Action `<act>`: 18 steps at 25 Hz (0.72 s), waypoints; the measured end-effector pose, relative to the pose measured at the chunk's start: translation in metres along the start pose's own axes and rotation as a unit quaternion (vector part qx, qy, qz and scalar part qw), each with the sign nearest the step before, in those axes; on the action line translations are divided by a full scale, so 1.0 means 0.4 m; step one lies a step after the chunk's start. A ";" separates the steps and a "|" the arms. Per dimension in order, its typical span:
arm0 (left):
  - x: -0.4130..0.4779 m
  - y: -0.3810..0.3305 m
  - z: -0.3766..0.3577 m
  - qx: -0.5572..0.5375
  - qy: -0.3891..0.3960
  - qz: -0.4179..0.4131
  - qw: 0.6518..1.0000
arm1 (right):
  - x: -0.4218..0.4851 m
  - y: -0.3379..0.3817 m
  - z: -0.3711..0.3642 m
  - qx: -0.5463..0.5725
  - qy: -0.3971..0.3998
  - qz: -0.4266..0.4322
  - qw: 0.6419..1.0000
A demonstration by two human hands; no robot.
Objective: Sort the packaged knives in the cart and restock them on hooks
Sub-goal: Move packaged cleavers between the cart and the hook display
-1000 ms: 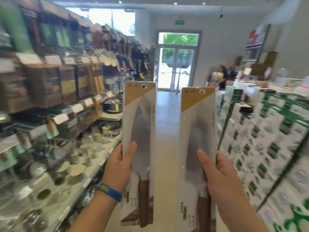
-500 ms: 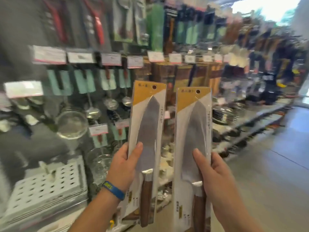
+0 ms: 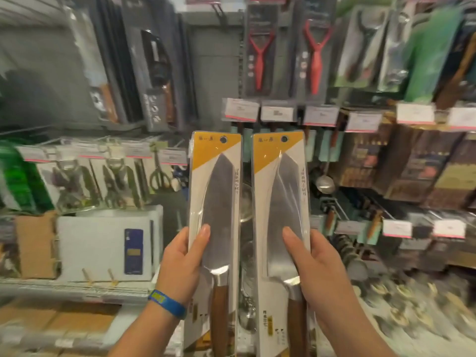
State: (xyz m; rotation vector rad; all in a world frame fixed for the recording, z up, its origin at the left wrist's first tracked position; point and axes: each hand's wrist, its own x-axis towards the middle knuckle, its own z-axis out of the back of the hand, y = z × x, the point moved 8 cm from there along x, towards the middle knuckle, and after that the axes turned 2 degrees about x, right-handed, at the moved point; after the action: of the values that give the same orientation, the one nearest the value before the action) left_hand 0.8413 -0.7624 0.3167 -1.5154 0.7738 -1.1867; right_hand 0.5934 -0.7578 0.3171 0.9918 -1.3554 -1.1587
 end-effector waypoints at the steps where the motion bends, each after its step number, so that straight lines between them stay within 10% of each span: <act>1: 0.035 0.000 0.041 -0.003 -0.012 -0.008 1.000 | 0.023 0.006 -0.051 0.000 0.007 0.003 1.000; 18: 0.720 -0.251 0.177 -0.042 0.028 -0.156 0.986 | 0.512 0.398 -0.382 -0.147 -0.166 0.153 0.963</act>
State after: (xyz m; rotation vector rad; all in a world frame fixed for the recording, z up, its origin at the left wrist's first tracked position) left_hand 0.9876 -0.9723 0.4972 -1.7252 0.6445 -1.4468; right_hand 0.7285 -0.9451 0.5100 0.3687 -1.4802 -1.2759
